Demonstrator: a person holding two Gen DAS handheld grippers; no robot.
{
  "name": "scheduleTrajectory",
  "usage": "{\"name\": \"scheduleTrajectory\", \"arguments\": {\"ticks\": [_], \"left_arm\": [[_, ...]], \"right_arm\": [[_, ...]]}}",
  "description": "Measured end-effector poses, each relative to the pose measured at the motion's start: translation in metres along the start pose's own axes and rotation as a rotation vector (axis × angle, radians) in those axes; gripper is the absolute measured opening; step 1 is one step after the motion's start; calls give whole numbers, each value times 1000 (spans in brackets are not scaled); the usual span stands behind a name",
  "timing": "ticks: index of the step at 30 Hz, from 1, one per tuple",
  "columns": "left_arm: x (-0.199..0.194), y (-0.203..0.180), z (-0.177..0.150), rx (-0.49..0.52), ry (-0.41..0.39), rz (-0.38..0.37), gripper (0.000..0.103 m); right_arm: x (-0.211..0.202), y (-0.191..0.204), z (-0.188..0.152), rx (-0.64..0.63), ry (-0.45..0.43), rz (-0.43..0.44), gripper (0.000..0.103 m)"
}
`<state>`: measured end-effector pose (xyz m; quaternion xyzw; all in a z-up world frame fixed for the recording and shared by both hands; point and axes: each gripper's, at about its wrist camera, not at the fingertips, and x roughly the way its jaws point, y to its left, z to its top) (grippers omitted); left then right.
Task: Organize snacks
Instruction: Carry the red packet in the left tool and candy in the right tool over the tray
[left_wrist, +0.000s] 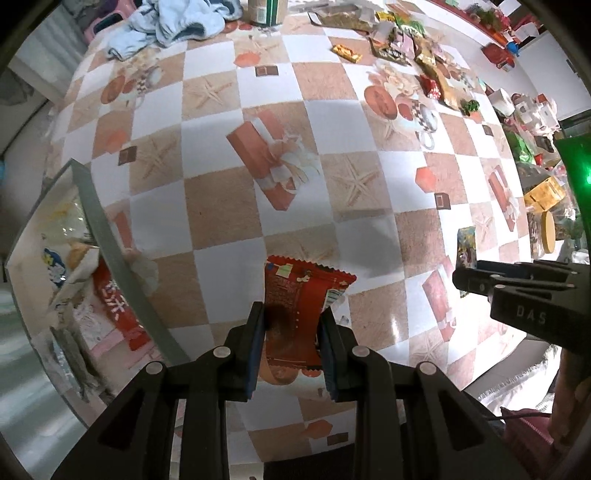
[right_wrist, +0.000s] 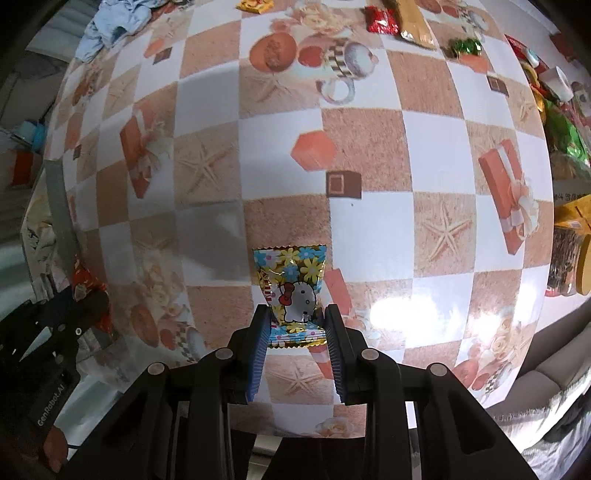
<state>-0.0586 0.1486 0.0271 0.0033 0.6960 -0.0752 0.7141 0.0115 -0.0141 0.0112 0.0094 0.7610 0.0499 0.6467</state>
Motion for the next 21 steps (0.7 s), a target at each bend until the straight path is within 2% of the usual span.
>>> {"name": "scheduleTrajectory", "arguments": {"ticks": [6,21], "left_arm": [[-3,5,16,-15,-42,10,30],[-25,36,2,-101,-108,22,30]], "right_arm": [[-15,11,-5,-21,-21,0,32],[-45,42,-12,-107,-65,-18,32]]}}
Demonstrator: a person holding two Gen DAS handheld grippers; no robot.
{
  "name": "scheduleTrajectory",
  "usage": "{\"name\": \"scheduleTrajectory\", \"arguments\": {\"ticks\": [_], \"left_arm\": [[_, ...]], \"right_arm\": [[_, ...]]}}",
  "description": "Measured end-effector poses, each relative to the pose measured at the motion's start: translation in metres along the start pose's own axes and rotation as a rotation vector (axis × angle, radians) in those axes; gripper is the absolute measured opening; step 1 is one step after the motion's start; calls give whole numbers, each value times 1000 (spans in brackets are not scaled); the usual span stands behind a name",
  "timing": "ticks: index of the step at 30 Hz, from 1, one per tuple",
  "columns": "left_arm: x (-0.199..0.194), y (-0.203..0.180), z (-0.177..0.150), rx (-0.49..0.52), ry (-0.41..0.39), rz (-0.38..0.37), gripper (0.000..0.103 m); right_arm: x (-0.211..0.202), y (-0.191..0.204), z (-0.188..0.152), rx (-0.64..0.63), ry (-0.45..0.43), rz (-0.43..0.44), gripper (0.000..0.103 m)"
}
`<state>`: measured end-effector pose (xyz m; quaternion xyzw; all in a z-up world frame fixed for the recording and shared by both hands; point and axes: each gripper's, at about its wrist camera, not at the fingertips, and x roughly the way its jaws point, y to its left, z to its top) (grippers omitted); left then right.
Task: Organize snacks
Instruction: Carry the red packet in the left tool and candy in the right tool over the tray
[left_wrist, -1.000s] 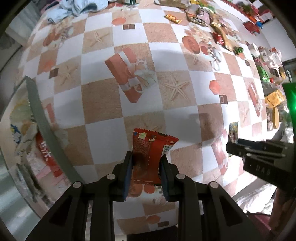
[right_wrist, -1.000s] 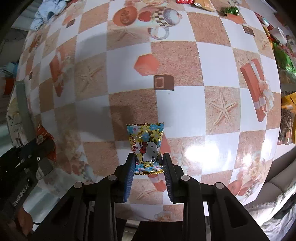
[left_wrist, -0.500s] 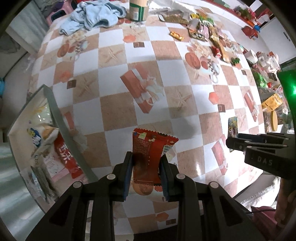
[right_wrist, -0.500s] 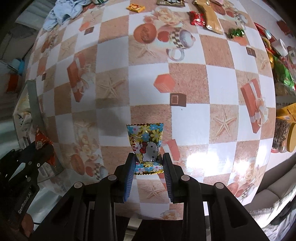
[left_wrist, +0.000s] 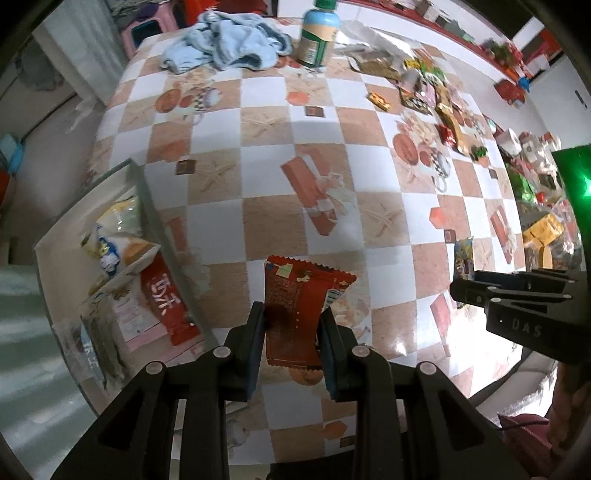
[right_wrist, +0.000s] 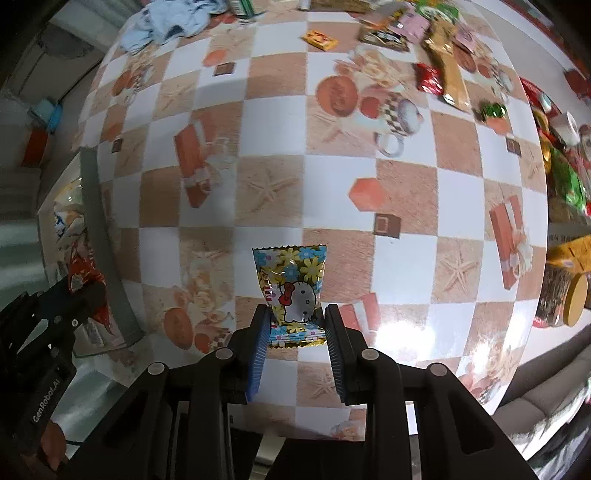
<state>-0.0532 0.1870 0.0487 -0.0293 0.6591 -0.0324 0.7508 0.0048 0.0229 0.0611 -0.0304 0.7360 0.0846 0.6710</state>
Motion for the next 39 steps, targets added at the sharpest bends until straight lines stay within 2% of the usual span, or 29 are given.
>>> {"name": "scheduleTrajectory", "arguments": {"ticks": [21,30,39], "left_arm": [[-19,66,-23,-209,-54,9,30],[-22,84,-28,-254,-66,0,30],[-23,92,-31,-258,-70,-1,30]], "right_arm": [[-5,73,4,-212,-5,-28,32],[-9,97,7,-264,-12,-39,32],[-7,108,4,-279,-9,-45,32]]}}
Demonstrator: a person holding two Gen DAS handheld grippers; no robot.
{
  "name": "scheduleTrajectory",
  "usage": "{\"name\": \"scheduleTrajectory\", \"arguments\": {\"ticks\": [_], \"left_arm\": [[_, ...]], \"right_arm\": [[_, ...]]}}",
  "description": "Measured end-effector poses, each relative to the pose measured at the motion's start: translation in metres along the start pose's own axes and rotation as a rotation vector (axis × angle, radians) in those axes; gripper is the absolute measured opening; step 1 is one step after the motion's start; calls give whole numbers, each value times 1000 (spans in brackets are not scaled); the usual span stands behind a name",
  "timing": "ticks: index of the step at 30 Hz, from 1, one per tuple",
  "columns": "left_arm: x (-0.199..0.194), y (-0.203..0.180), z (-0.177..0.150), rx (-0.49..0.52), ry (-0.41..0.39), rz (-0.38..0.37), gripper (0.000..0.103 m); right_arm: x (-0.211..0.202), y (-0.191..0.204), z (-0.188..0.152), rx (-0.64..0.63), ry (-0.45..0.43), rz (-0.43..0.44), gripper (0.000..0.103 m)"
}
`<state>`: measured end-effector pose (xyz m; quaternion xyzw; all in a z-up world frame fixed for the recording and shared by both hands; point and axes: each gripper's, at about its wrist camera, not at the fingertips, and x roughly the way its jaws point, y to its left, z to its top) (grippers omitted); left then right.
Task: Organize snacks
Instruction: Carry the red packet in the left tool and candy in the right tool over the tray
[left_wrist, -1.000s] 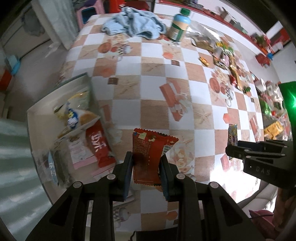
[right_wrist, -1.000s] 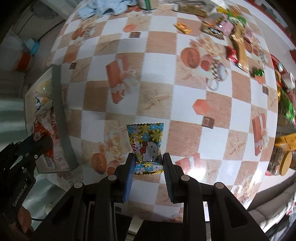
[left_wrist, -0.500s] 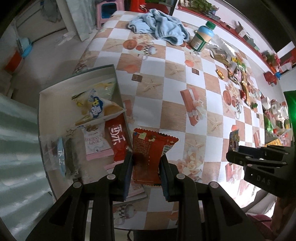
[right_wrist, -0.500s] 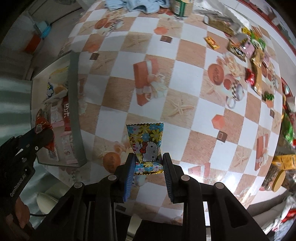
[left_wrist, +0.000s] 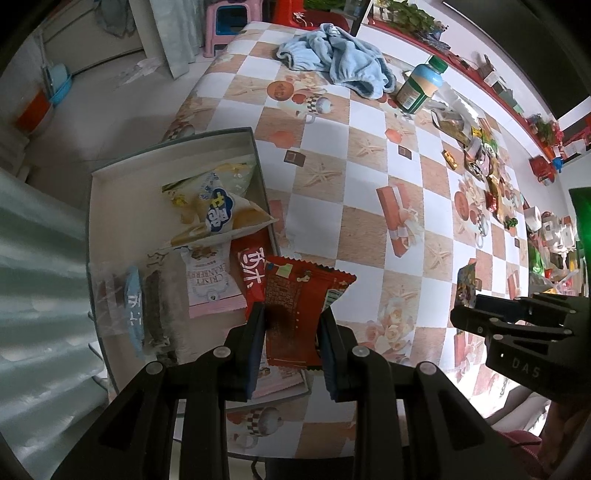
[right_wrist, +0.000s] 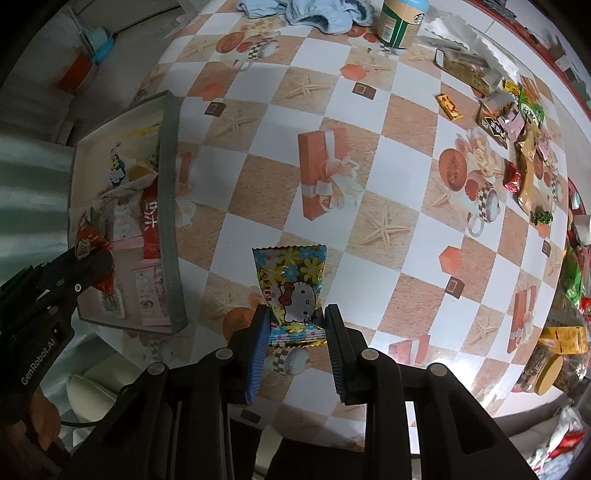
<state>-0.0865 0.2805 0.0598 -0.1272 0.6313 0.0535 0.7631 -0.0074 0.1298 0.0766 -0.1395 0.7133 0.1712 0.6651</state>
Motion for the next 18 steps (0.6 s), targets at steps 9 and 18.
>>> {"name": "scheduleTrajectory", "arguments": {"ticks": [9,18], "left_arm": [[-1,11,-1,-13,-6,1,30],[-3,15,-3,-21,-11,5,30]], "right_arm": [[0,9,0,-2,-2,0,32],[1,14,2,-14,-2,-1,32]]}}
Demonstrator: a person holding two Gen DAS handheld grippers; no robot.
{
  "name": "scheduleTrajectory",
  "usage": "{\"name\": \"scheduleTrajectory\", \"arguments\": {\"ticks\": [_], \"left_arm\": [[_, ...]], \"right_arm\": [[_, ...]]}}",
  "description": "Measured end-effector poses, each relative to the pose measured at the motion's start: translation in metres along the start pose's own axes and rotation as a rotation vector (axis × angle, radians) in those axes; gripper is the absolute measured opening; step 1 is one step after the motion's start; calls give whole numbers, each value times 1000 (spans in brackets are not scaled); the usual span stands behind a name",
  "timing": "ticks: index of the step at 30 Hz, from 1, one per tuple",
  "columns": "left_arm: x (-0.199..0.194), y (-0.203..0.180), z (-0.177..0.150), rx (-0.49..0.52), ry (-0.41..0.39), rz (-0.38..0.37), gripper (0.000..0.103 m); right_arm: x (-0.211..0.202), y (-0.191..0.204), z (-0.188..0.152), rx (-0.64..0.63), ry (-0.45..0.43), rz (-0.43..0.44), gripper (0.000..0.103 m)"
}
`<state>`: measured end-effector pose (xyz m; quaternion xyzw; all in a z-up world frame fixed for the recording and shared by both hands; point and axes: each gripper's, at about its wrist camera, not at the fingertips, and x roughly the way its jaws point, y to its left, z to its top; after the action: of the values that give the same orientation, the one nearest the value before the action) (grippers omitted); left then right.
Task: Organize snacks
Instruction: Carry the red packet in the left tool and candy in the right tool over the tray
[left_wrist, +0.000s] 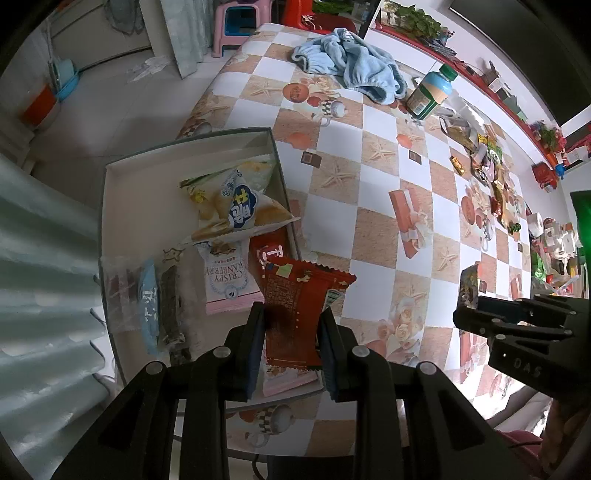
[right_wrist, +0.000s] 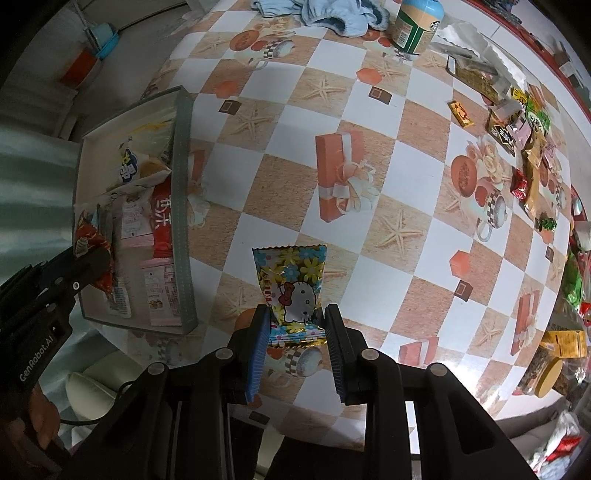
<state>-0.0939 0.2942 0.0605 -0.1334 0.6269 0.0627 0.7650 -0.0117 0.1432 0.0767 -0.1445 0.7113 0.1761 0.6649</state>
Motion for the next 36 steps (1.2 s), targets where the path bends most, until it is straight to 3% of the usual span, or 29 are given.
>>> {"name": "scheduleTrajectory", "arguments": {"ticks": [10,21,36], "left_arm": [[-2,-2,-2,9,-6,0,30],[0,13,-5,-44,3,1,30],[8,65,-25,-168,38,47,30]], "right_arm": [[-1,-5,-2,33,-5,1,32],[-1,14,4,-25,0,-14,32],[6,89,27,-188,12,11,32]]}}
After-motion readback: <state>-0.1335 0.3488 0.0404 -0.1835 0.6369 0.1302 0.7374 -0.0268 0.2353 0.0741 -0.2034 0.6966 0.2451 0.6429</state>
